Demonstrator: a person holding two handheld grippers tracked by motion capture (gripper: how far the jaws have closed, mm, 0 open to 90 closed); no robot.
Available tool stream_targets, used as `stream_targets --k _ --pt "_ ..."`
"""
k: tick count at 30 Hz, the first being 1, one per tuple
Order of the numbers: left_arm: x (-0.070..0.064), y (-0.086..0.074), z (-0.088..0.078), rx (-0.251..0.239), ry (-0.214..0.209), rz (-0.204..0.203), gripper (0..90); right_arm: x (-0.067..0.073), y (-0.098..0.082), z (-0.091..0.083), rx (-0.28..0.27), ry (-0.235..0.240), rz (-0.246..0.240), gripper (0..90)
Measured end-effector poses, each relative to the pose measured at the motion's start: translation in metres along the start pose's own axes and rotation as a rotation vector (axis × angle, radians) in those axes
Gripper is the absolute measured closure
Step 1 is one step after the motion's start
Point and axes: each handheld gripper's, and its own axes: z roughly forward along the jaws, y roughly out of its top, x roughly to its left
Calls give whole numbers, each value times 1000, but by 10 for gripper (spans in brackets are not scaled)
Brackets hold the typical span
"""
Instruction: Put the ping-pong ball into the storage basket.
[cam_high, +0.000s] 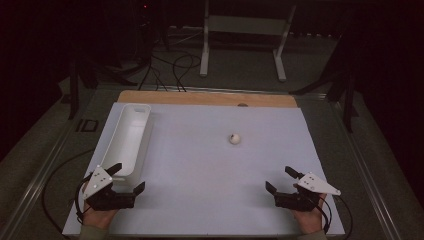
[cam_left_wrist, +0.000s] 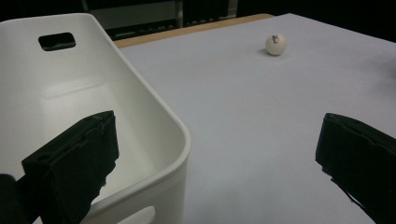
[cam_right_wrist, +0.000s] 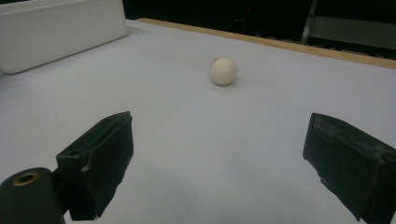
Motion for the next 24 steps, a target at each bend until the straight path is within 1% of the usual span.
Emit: stream_targets --k 4,8,12,16,18,21,23,24 --pt "0 0 0 -4 5 1 0 1 -1 0 7 2 -8 78" --pt "0 0 0 -5 12 1 0 0 -1 0 4 1 -4 78" --pt "1 2 -2 -24 15 -11 0 1 -1 0 10 4 -3 78" --pt "0 3 -3 -28 21 -10 0 1 -1 1 13 4 -3 78" --pt "-2 6 -4 -34 26 -6 0 1 -1 0 11 2 9 78" --pt "-5 13 -6 -40 37 7 0 0 -1 1 15 6 10 78" --pt "-9 20 -7 -46 33 10 0 0 -1 1 18 6 13 78" --pt "-9 20 -7 -46 33 10 0 0 -1 1 18 6 13 78"
